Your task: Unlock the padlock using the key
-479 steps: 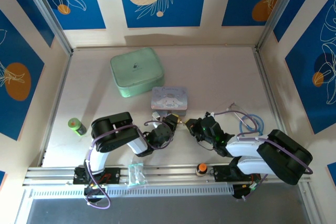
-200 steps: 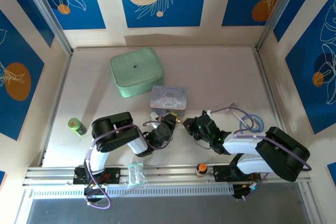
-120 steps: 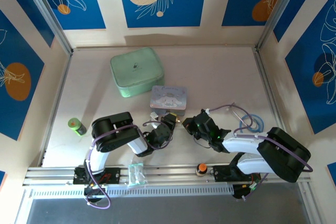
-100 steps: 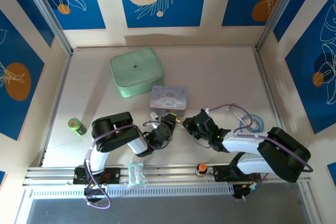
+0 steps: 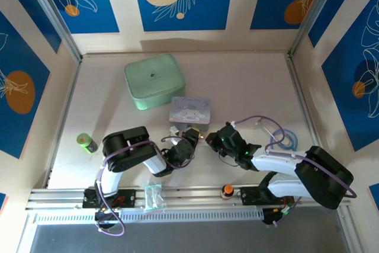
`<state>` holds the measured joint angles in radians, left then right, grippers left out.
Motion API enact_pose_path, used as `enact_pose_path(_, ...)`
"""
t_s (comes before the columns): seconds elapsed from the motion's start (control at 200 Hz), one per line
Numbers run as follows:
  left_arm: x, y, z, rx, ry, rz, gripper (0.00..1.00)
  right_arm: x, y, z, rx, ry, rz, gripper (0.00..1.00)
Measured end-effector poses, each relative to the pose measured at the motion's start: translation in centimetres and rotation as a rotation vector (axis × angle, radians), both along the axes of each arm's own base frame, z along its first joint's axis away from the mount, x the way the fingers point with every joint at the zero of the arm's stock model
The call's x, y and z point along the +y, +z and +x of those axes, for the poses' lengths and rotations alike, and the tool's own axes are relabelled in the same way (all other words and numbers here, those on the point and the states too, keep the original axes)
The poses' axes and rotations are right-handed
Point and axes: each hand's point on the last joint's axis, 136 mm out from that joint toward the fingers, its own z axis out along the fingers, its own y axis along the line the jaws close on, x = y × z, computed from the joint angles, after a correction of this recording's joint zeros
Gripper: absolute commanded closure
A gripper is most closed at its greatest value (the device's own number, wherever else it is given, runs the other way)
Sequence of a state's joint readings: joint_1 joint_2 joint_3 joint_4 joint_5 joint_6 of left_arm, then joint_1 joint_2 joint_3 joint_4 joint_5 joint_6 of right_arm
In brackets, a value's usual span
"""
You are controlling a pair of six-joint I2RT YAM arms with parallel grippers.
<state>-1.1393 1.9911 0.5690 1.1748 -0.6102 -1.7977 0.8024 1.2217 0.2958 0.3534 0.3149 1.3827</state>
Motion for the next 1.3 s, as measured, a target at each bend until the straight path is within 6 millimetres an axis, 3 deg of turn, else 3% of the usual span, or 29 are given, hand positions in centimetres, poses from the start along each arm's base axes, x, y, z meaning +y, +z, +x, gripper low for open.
enact_pose_path(0.915,-0.16,0.01,-0.09,0.008,-0.012,-0.002,1.00,0.01,-0.60,0.06,-0.143,0.115,-0.254,1.00)
enact_pose_path(1.301,-0.59,-0.02,-0.35,0.014,-0.040,-0.005,1.00,0.07,-0.85,-0.69,-0.124,0.171,-0.265,1.00)
